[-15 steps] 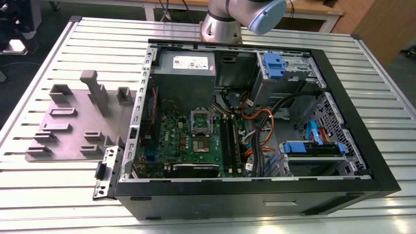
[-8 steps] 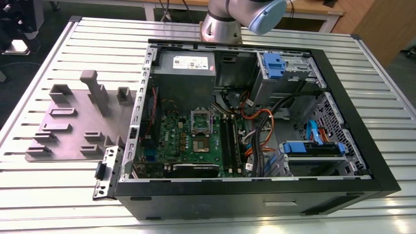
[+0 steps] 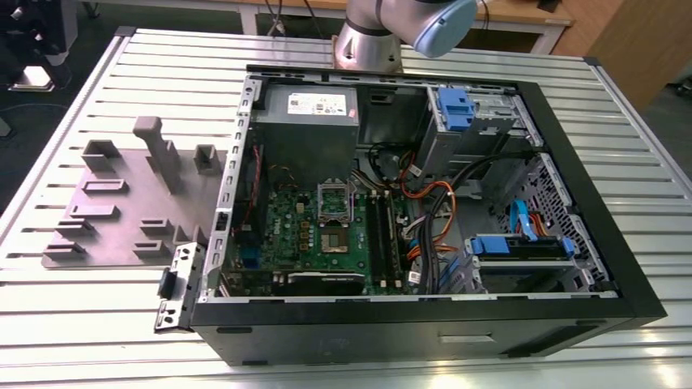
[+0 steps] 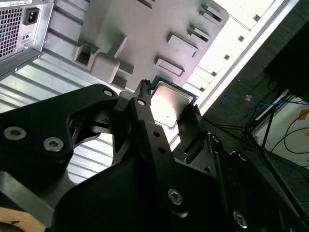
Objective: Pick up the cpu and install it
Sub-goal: 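Pick up the cpu and move it towards the insertion slot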
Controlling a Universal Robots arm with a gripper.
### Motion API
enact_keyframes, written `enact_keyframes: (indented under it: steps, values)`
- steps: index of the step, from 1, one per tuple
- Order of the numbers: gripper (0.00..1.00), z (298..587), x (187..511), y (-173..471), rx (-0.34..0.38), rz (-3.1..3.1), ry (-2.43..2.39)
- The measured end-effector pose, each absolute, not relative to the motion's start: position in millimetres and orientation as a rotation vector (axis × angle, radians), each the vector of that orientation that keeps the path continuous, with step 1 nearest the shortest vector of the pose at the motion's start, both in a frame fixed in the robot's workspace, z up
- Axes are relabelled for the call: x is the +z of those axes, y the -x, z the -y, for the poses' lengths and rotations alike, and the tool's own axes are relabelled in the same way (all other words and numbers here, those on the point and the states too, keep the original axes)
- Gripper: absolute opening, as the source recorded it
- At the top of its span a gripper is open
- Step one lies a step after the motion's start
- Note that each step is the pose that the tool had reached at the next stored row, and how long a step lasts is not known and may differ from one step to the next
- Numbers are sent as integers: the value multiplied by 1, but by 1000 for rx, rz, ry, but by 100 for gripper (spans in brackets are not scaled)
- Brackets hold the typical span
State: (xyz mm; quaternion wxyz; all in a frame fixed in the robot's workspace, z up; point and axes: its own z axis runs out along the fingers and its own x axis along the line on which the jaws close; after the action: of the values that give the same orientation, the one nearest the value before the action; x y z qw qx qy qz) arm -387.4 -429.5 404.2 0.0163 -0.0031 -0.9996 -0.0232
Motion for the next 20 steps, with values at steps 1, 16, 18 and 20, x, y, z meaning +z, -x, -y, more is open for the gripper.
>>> enact_keyframes:
  steps: [1,16,18,20]
  values:
    - [47,429,404,387,-72,3108,10]
    - [47,429,404,381,-72,3108,10]
    - [47,429,404,380,-72,3108,10]
    - [47,429,404,379,-72,3108,10]
